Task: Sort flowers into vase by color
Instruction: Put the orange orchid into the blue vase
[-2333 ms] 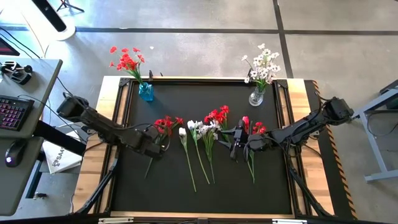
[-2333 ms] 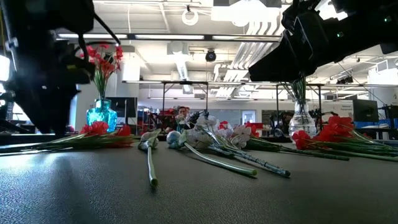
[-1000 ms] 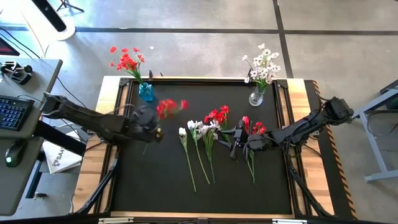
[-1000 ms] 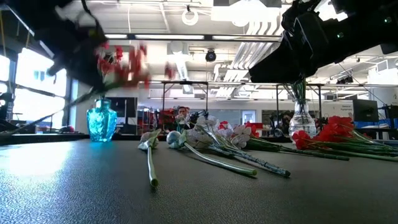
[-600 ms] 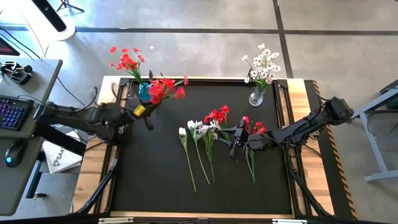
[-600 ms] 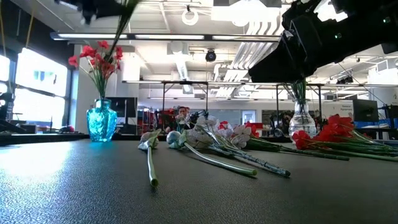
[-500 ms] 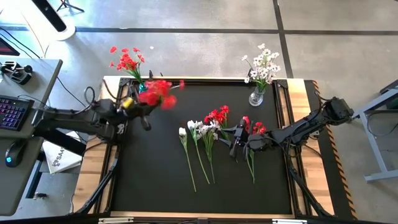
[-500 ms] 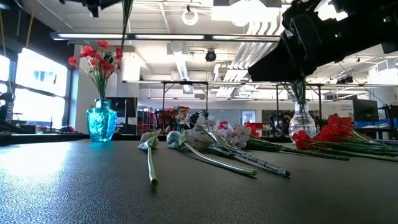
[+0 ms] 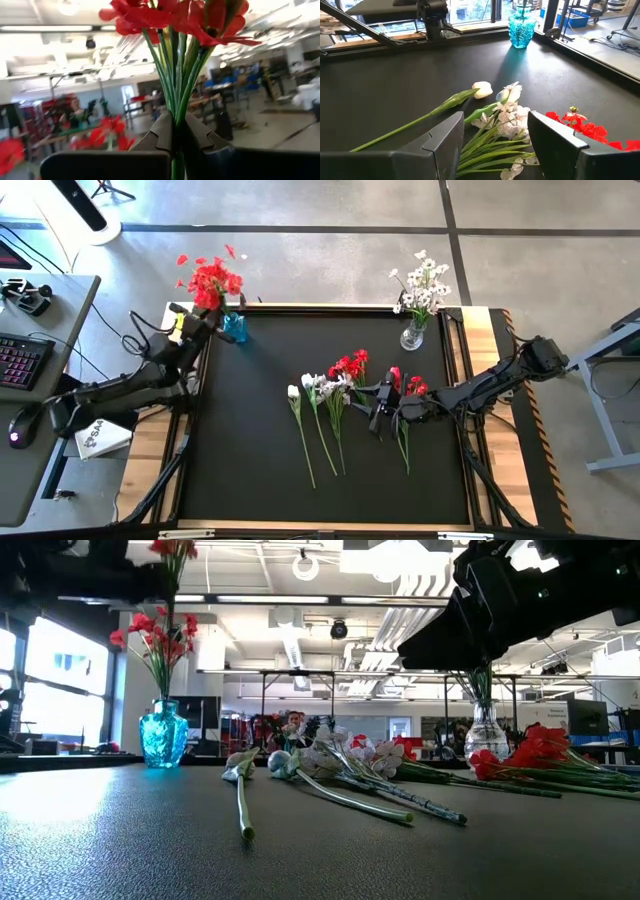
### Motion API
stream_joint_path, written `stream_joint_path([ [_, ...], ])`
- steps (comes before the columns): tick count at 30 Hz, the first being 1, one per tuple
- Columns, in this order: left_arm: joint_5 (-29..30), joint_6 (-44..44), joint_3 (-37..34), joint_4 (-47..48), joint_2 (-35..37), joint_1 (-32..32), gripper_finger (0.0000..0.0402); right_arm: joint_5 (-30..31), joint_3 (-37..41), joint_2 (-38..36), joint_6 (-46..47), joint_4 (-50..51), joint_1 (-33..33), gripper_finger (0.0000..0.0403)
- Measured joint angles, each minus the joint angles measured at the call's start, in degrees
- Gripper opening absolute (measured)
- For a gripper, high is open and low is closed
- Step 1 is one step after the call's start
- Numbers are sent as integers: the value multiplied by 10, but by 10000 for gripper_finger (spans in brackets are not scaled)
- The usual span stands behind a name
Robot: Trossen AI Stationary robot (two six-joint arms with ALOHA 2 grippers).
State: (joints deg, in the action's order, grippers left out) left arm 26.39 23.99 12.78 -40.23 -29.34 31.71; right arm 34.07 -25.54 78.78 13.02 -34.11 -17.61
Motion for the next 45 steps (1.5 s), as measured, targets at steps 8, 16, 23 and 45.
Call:
stream_joint_path([
  [8, -33, -65, -42, -1, -15, 114, 1, 0, 0, 0, 0, -5, 0, 216],
  [16, -134, -108, -40, -32, -12, 145, 1, 0, 0, 0, 0, -14, 0, 216],
  [23, -110, -109, -31, 0, -19, 149, 1, 3, 0, 0, 0, -16, 0, 216],
  [45, -78, -206, -17, 152, -55, 178, 149, 3, 0, 0, -15, -30, 0, 216],
])
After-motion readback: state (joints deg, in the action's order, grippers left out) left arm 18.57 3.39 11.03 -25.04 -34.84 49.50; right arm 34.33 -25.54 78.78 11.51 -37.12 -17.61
